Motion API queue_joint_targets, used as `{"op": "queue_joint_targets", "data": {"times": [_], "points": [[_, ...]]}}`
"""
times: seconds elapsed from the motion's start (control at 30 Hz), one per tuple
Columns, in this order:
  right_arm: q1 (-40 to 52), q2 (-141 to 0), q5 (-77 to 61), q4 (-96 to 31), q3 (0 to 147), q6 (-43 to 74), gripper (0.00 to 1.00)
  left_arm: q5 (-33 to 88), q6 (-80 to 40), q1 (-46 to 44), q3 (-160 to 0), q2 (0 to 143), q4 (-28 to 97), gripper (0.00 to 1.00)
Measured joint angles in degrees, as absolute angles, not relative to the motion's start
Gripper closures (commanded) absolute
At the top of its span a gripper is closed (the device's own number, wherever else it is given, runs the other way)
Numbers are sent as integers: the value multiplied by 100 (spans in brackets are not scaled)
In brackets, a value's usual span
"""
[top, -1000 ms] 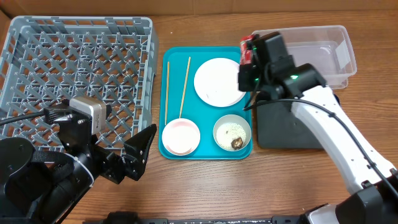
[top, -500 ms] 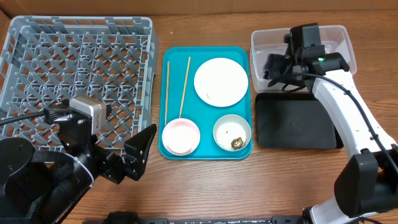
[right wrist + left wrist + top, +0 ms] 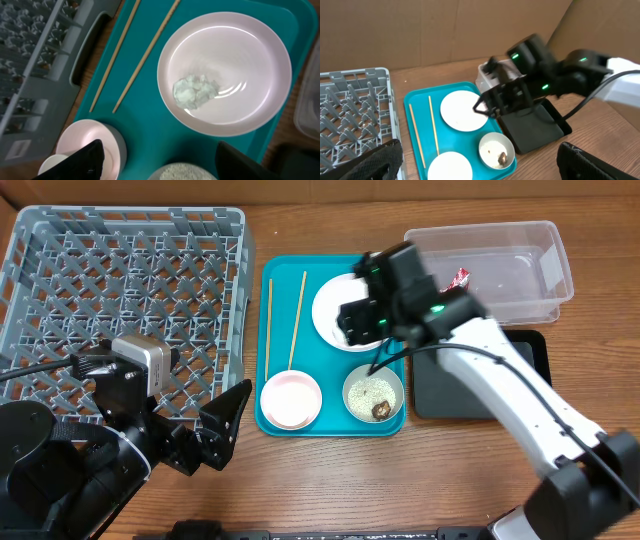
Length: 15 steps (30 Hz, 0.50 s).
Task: Sort waste into correct bins and load items into the dishwasher
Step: 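Grasp the crumpled tissue on the white plate with the right gripper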
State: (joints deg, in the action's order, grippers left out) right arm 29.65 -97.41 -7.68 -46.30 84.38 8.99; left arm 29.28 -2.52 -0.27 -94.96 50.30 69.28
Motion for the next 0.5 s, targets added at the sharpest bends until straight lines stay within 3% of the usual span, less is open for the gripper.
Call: {"op": "queue_joint_targets", "data": {"times": [0.17,0.27,0.33,0.47,0.5], "points": [[3330,-10593,93,-4084,8447,871,18,2930,-252,-27,-9496,5030,6928,0],[3306,-11153,392,-3848,8447,867,0,2930,-252,-27,-9496,5030,6928,0],[3271,-11406,510,-3736,8447,836,0,2928,-252,-27,-9496,5030,6928,0],[3140,-11732,593,-3544,8442,862,32,2928,-252,-27,-9496,5030,6928,0],[3092,-11767,517,-3527,8442,851,34,2928,-252,-27,-9496,5030,6928,0]]}}
